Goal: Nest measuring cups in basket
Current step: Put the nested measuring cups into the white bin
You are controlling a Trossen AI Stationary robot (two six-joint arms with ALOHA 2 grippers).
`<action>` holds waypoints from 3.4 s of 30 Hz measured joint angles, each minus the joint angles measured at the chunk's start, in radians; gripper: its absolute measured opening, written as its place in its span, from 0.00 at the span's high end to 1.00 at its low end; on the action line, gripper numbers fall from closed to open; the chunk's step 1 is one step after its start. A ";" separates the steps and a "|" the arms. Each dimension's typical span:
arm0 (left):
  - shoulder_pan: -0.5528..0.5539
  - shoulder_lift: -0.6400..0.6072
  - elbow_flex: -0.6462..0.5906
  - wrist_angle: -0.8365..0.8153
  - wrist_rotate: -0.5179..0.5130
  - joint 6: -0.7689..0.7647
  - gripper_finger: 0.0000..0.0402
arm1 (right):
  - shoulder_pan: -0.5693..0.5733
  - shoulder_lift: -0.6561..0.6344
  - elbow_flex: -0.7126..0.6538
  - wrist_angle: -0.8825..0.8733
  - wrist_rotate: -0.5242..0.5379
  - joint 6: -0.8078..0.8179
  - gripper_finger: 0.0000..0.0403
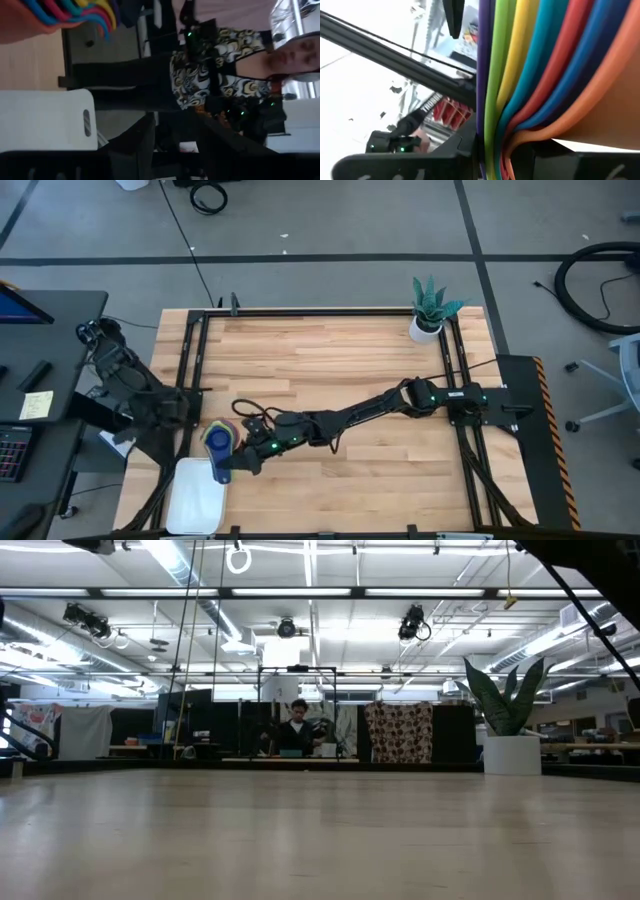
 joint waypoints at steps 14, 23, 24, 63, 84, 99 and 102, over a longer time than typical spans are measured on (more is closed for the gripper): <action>0.000 -0.055 0.000 -0.009 -0.052 0.009 0.65 | 0.004 0.034 -0.001 0.138 0.072 -0.049 0.81; 0.000 -0.055 0.000 -0.010 -0.052 0.009 0.65 | 0.011 0.226 0.184 0.284 0.037 0.013 0.81; 0.000 -0.057 0.000 -0.009 -0.050 0.009 0.65 | 0.012 0.219 0.158 0.321 0.056 0.009 0.81; -0.119 0.157 0.001 -0.257 -0.040 -0.003 0.65 | 0.018 0.213 0.193 0.251 -0.189 -0.053 0.81; -0.327 0.631 0.000 -0.210 -0.317 -0.080 0.65 | -0.030 0.206 0.193 0.795 -0.372 0.120 0.81; -0.331 0.849 0.000 -0.175 -0.525 -0.048 0.65 | -0.038 0.167 0.193 0.908 -0.470 0.186 0.81; -0.328 0.869 0.000 -0.147 -0.528 0.003 0.65 | -0.045 0.155 0.193 0.911 -0.490 0.187 0.81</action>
